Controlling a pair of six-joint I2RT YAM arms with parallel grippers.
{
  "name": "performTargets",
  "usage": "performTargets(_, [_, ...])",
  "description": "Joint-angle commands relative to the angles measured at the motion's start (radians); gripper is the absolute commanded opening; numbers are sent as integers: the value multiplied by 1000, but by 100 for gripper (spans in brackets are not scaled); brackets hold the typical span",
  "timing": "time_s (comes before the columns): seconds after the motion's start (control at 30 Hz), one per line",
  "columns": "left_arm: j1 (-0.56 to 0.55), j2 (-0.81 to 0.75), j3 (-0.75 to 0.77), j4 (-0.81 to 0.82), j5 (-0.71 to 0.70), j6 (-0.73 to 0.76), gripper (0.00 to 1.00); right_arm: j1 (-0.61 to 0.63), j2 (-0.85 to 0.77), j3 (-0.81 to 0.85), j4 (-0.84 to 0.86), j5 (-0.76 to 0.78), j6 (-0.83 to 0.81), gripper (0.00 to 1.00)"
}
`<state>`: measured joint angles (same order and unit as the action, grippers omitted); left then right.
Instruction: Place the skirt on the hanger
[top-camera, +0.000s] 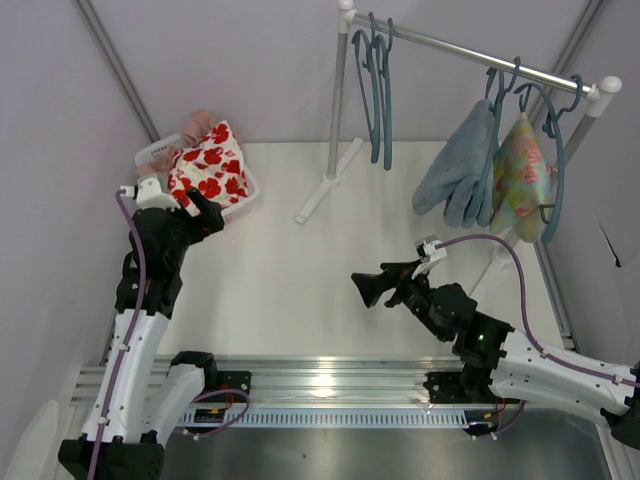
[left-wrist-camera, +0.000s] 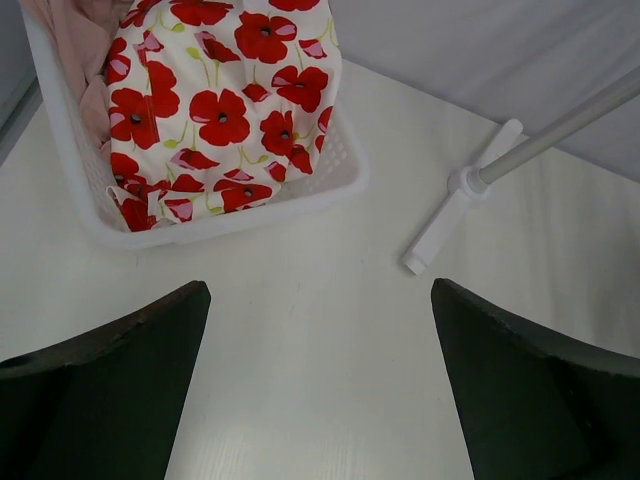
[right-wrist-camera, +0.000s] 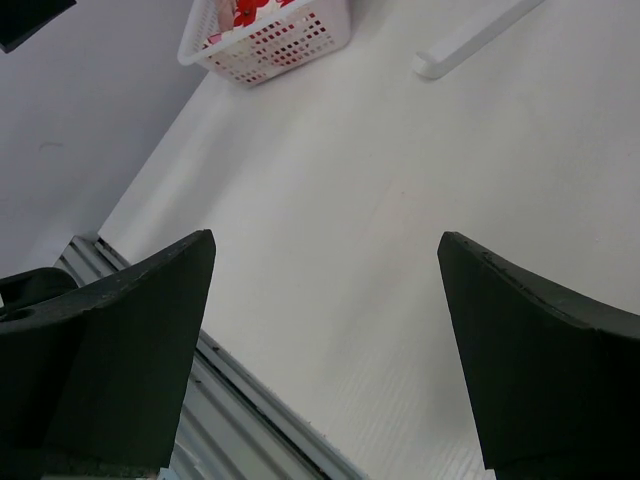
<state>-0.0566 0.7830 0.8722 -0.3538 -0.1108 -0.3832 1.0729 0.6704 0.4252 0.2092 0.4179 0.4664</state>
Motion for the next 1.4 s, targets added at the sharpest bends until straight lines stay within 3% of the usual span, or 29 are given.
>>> performTargets(0.0, [9, -27, -10, 39, -35, 12, 99, 12, -5, -14, 35, 18, 43, 99])
performTargets(0.27, [9, 51, -32, 85, -73, 32, 99, 12, -58, -32, 16, 55, -18, 100])
performTargets(0.4, [9, 217, 132, 24, -76, 37, 99, 12, -69, -55, 24, 64, -54, 100])
performTargets(0.53, [9, 402, 327, 67, -96, 44, 99, 10, -63, -86, 59, 85, -60, 99])
performTargets(0.77, [9, 843, 689, 98, -204, 109, 99, -1, -61, -91, 73, 105, -83, 99])
performTargets(0.97, [-3, 1154, 946, 133, -165, 181, 99, -27, -60, -97, 64, 130, -112, 99])
performTargets(1.1, [-14, 1294, 1047, 170, -191, 228, 99, -59, -42, -102, 87, 122, -118, 100])
performTargets(1.37, [-20, 1435, 1076, 346, -184, 254, 98, -113, 32, -54, 53, 121, -186, 99])
